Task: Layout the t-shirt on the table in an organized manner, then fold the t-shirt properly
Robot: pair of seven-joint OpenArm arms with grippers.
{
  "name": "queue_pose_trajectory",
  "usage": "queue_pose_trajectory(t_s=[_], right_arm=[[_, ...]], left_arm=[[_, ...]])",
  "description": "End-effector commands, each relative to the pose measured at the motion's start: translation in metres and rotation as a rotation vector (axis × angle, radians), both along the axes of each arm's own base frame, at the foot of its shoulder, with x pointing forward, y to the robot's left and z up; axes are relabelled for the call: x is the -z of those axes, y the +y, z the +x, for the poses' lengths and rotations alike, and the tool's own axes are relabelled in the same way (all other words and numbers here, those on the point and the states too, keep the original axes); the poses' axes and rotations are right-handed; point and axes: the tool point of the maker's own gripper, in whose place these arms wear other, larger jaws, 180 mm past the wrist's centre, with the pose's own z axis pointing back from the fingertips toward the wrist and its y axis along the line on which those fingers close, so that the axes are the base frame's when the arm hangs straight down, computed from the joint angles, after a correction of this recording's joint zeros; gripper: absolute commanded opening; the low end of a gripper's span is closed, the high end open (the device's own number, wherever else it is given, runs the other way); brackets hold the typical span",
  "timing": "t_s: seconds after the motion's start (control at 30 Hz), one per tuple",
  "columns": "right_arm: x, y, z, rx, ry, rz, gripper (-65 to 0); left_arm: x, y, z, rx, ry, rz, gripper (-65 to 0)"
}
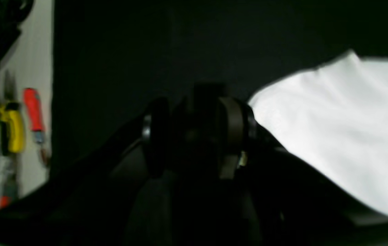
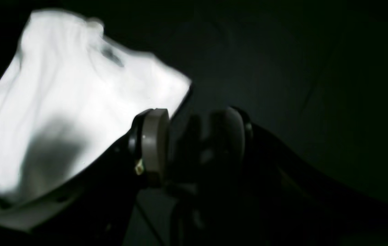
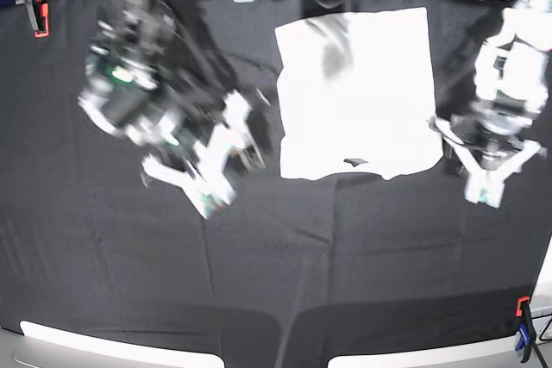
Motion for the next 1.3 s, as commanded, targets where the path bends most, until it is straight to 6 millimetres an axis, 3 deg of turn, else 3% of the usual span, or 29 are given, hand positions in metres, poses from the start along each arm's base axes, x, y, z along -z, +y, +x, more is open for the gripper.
queue_pose_trajectory(t_s=[0.0,0.2,0.33,0.5,0.7,0.8,0.93,1.1,1.17,1.27], right_arm=[[-0.012,-0.005,-0.001,-0.005,-0.045,0.025,-38.8],[-0.008,-0.072,-0.039,0.140,-0.014,-0.007,-38.8],[-0.008,-0.104,-0.077,0.215,0.026,-0.043,-38.8],[0.004,-0.132,-0.136,0.289,0.151,-0.102,-38.8],[0.023,-0.164,-0.207,0.365,0.359,-0.196,-38.8],[0.031,-0.173,-0.241,0.373,0.463,-0.264,-38.8],[0.035,-0.171,-0.277,0.365,0.572,-0.271,-38.8],[0.036,-0.164,-0.300,0.355,0.645,-0.265,-38.8],[0.049,-0.161,-0.311,0.345,0.695,-0.237,-38.8],[0.083,-0.159,-0.331,0.355,0.761,-0.184,-38.8]], left_arm=[[-0.015,-0.005,0.002,0.037,-0.040,-0.029,-43.5],[-0.032,0.002,-0.034,0.059,-0.034,-0.119,-43.5],[-0.015,0.006,-0.077,0.084,0.079,-0.127,-43.5],[0.001,-0.018,-0.141,0.212,0.248,-0.177,-43.5],[0.020,-0.010,-0.199,0.191,0.436,-0.143,-43.5],[0.032,-0.008,-0.236,0.181,0.559,-0.144,-43.5],[0.041,-0.008,-0.281,0.180,0.689,-0.155,-43.5],[0.067,-0.004,-0.331,0.150,0.793,-0.221,-43.5],[0.088,-0.003,-0.354,0.137,0.840,-0.276,-43.5],[0.121,-0.005,-0.388,0.123,0.890,-0.388,-43.5]])
